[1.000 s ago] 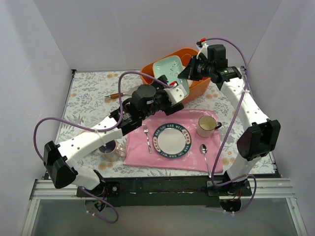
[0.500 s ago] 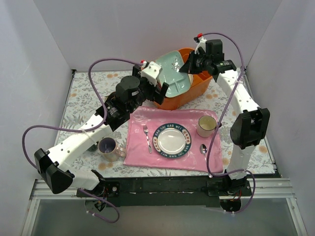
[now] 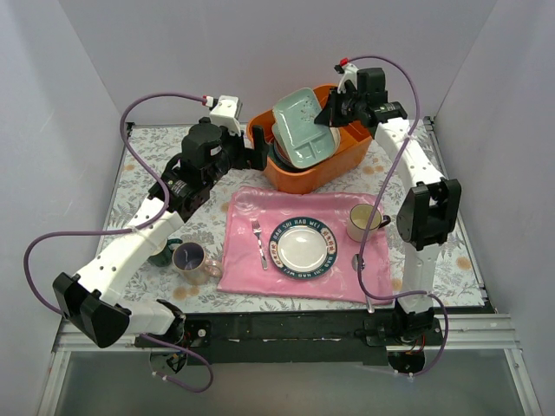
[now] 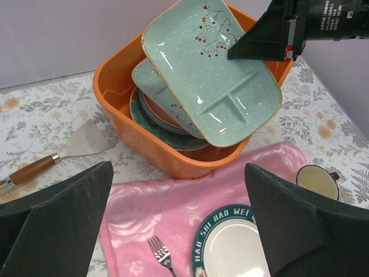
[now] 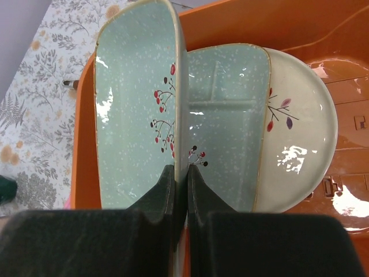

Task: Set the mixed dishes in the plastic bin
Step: Place the plate in the plastic bin.

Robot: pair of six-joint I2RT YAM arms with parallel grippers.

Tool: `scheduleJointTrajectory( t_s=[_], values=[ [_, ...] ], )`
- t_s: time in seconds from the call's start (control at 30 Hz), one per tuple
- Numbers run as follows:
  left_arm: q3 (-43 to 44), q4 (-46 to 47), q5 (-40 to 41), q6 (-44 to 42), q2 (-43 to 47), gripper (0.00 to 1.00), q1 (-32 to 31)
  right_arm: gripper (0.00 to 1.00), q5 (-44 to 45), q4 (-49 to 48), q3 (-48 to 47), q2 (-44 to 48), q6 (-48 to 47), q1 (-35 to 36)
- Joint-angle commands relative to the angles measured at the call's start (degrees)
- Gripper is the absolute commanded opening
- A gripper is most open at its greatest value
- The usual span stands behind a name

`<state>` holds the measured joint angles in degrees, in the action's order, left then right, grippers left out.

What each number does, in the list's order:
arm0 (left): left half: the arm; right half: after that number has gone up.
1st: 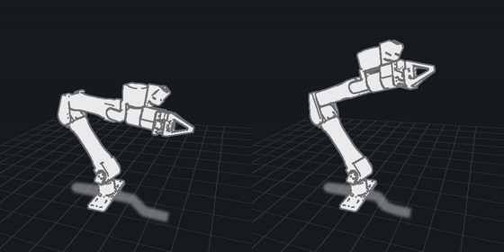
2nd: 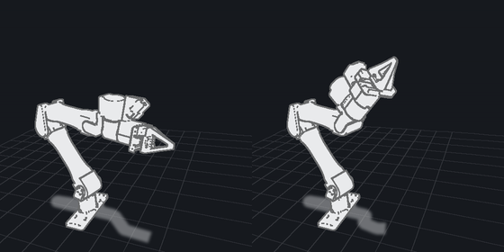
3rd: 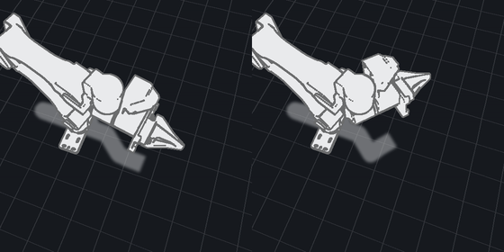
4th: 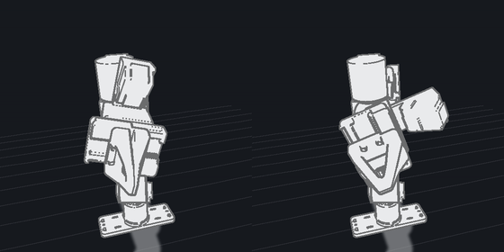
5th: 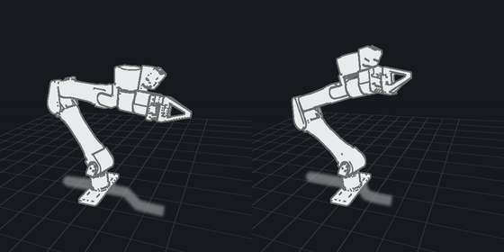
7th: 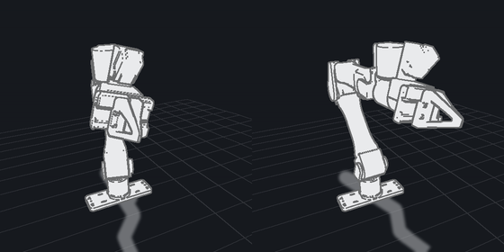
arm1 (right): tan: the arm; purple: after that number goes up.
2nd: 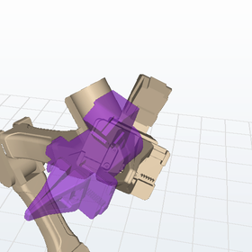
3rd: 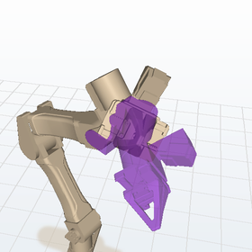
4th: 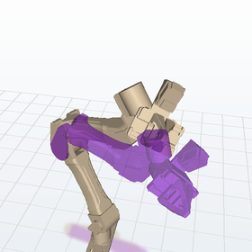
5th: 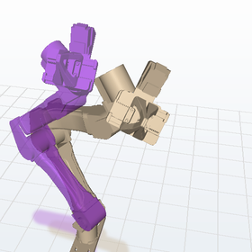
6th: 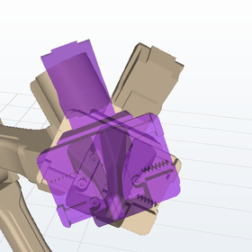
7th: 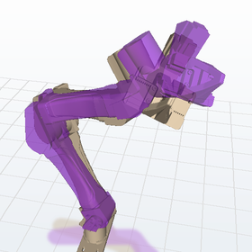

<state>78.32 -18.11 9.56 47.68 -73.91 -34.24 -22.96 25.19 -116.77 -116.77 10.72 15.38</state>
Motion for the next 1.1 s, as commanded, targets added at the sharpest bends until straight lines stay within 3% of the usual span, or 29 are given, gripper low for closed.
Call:
scheduleJointTrajectory(
  t_s=[0.0, 0.7, 1.07],
  values=[
    [0.08, -2.02, -1.21, 3.12, 2.8, 0.98, 0.75, 0.01, -4.46, -7.52, -5.48, -0.21, -1.93, -0.43],
    [-3.79, -2.55, -1.92, 6.46, 5.62, 0.98, 2.42, 0.01, -7.19, -6.38, -9.79, -7.94, -6.41, -1.49],
    [-4.06, -3.42, -2.0, 7.34, 6.5, 0.98, 2.86, 0.09, -5.87, -6.47, -10.14, -10.84, -7.12, -1.49]
  ],
)
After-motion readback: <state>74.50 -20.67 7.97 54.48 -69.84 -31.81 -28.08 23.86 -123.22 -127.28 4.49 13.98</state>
